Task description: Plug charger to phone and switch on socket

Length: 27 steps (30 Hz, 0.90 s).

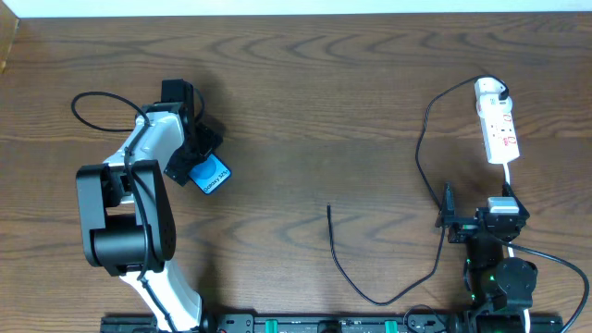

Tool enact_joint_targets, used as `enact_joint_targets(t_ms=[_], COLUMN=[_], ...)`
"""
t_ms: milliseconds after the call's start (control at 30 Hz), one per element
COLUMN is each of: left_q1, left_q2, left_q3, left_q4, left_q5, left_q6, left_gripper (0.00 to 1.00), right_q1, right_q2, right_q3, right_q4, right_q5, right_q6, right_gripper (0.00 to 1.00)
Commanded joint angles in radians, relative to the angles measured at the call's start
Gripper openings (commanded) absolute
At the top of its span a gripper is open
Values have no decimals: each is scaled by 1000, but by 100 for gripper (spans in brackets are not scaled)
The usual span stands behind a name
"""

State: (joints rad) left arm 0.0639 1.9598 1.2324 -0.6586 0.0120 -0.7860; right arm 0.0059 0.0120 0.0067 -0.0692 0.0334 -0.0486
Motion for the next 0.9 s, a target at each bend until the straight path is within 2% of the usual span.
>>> enact_joint_targets(t_ms=[0, 867], left_q1=[-2, -2], left_q2=[89, 89], left_q3=[-40, -40], left_q4=[5, 1], left_q5=[111, 111], left_q6=[-23, 7], left_gripper=[90, 90], right_q1=[0, 0], right_q2=[-6, -6], right_q3=[-2, -2], right_q4=[-3, -3], right_q5=[-2, -2], right_q6=[-12, -13], right_gripper=[99, 99])
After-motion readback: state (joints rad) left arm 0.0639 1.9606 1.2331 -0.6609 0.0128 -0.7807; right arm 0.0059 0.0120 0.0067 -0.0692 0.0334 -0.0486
